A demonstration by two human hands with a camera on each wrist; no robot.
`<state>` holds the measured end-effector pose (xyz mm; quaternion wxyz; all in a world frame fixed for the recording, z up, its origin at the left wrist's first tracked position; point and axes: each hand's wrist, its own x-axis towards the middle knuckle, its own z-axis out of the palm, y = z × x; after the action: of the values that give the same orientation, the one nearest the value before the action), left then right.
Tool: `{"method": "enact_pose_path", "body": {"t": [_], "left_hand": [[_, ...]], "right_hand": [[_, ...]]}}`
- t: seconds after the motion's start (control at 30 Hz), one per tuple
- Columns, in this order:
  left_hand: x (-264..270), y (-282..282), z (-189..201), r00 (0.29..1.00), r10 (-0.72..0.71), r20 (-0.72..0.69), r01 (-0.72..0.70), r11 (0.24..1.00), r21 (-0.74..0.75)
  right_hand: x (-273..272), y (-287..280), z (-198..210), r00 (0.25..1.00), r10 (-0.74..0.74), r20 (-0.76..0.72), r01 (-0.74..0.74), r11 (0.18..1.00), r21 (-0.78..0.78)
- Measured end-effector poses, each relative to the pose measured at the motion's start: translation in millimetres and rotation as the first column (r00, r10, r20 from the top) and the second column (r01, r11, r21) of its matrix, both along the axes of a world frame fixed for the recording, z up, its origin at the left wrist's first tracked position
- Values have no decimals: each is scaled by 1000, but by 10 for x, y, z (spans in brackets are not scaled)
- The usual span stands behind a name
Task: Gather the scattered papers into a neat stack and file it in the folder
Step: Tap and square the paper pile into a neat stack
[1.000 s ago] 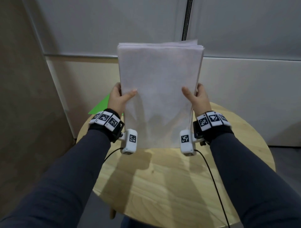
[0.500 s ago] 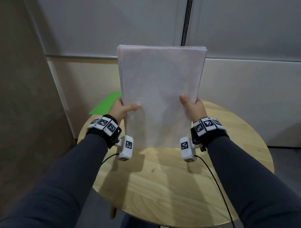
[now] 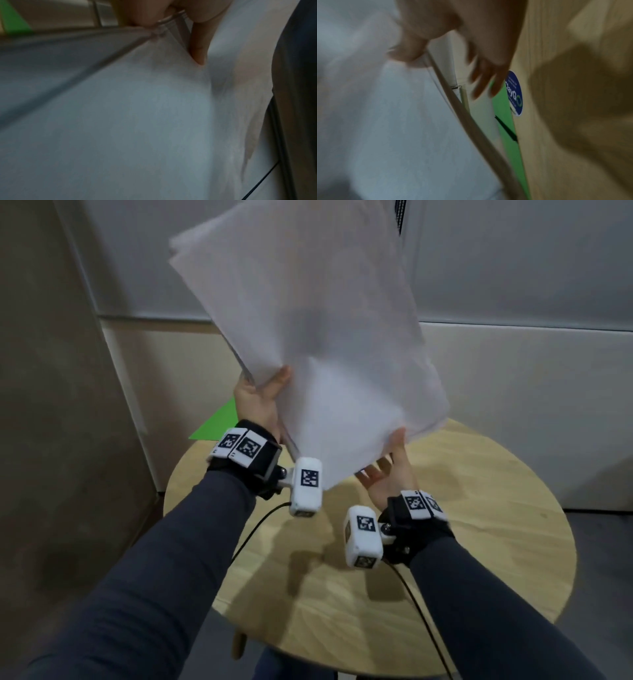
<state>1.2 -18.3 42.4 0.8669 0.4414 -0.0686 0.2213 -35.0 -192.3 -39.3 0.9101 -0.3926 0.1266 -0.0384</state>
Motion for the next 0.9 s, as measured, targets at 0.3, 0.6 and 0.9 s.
{"method": "enact_pose_path", "body": {"t": [0.3, 0.6, 0.9], "left_hand": [[41, 612, -271, 989, -91, -117, 78, 990, -116], [18, 927, -343, 939, -222, -262, 332, 783, 527], [149, 695, -350, 977, -3, -212, 118, 837, 534]], "right_hand": [[144, -594, 464, 912, -6, 410, 103, 971, -214], [-97, -851, 672, 934, 143, 328, 70, 826, -559], [31, -928, 561, 938, -64, 341, 300, 642, -705]]}}
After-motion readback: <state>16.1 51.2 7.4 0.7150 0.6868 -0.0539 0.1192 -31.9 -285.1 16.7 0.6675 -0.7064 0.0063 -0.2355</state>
